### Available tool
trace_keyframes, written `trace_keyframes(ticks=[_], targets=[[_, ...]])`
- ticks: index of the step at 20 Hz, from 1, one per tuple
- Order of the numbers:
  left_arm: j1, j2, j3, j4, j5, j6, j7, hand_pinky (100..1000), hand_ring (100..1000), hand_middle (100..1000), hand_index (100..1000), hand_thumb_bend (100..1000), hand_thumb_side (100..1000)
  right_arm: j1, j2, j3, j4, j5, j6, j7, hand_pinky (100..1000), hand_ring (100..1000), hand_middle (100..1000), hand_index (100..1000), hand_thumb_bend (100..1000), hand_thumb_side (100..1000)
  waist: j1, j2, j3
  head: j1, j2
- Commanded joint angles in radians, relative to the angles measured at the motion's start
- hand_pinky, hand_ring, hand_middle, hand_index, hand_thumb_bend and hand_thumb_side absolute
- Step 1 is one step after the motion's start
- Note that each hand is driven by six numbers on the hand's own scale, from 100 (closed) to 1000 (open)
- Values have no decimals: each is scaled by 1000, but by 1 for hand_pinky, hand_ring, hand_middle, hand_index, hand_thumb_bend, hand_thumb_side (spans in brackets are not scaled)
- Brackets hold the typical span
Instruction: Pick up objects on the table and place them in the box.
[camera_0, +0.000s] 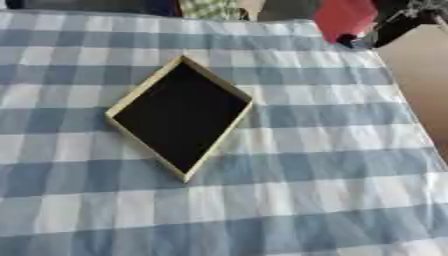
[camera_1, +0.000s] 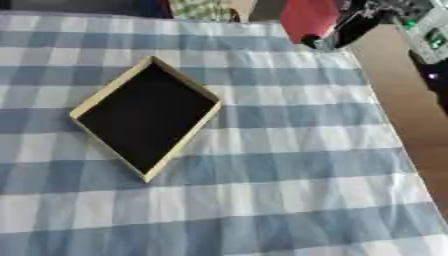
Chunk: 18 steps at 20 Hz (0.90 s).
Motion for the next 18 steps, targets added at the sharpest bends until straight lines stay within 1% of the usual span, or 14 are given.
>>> trace_keyframes(ticks=[1,3,7,12,13,14,15,18], targets=[[-8,30,20,-14,0,-7,16,824,837,764,684,122,817,-55,35,23,-48,66,17,36,854,659,597,758,100,100,5,-27,0,5,11],[-10,29,28,-14,-3,-11,28,824,837,765,687,123,814,-91,84,42,-56,125,24,48,879,665,617,754,100,100,8,-29,0,16,14],[-9,29,39,-14,-11,-20,48,824,838,768,692,123,808,-146,189,77,-47,239,19,66,888,671,624,754,100,100,13,-31,4,44,19],[-10,33,48,-14,-23,-35,69,824,838,769,696,122,802,-182,299,101,-32,353,4,63,894,672,625,752,100,100,16,-32,10,58,24],[-10,34,49,-14,-26,-37,72,824,838,769,696,122,801,-184,317,104,-30,372,2,60,882,667,623,752,100,100,16,-32,10,60,25],[-9,35,50,-14,-28,-39,74,823,838,769,696,122,801,-184,333,106,-27,389,0,57,841,651,619,752,100,100,16,-32,11,61,26],[-10,35,51,-14,-29,-40,76,823,838,769,696,122,801,-182,350,109,-23,401,-2,53,821,642,616,751,100,100,16,-31,12,60,27],[-10,34,51,-14,-33,-41,79,823,838,768,695,121,801,-172,392,111,-11,422,-5,43,765,618,599,745,100,100,15,-29,14,61,26]])
